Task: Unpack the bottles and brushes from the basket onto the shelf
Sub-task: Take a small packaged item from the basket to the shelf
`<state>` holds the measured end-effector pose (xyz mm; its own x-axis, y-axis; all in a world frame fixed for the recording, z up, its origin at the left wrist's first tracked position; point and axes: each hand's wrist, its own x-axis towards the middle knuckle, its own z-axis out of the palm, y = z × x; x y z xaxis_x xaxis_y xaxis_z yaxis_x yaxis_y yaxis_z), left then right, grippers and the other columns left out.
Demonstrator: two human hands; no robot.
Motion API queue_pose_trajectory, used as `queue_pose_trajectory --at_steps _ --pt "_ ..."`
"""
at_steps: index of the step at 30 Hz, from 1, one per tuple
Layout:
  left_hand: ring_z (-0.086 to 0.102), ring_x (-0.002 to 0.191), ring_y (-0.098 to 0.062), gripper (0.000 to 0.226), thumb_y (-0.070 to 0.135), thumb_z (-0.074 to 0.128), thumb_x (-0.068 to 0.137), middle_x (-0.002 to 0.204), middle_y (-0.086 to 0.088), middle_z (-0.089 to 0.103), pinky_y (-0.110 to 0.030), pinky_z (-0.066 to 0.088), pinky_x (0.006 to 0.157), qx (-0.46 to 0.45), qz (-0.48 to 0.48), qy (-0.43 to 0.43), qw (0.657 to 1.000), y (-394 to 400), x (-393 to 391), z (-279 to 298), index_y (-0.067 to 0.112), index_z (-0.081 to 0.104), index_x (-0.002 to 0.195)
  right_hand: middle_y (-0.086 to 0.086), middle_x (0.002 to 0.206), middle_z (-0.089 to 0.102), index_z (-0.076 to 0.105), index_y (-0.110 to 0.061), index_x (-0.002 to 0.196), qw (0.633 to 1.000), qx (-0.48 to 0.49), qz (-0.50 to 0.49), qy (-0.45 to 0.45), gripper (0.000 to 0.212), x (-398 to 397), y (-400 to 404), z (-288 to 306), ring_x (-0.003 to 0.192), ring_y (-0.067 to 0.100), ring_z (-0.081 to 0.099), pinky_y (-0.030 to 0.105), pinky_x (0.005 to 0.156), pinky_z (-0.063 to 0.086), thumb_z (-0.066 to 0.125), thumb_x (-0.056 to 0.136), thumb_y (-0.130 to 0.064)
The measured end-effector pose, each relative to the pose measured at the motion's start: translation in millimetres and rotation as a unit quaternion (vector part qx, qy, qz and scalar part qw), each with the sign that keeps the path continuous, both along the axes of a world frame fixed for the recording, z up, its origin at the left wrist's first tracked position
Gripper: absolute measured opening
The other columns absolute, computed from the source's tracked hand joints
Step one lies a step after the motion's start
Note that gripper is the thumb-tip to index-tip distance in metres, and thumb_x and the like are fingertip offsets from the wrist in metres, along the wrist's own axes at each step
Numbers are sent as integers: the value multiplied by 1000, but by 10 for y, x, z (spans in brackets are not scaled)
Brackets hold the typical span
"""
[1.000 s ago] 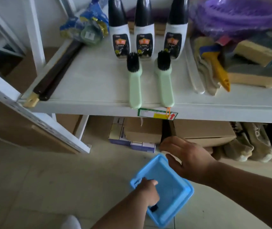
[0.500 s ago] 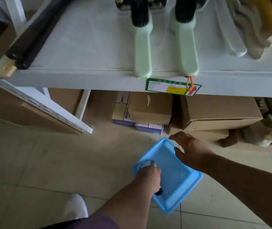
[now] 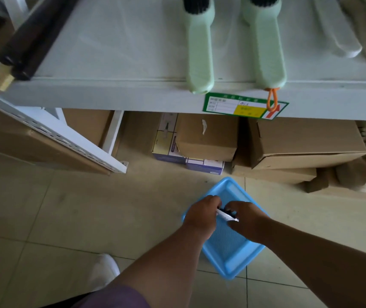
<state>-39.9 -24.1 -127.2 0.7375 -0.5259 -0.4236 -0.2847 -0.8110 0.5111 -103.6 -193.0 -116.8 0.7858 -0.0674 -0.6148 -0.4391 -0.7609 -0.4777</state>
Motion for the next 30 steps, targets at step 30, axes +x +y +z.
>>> queue_pose_trajectory --at_steps 30 --pt "66 42 -13 29 50 74 89 50 0 67 -24 52 44 -382 195 -91 899 855 640 4155 22 73 78 -32 106 60 45 -54 132 882 24 -58 -468 61 497 1112 3580 95 -11 59 5 73 44 72 78 -68"
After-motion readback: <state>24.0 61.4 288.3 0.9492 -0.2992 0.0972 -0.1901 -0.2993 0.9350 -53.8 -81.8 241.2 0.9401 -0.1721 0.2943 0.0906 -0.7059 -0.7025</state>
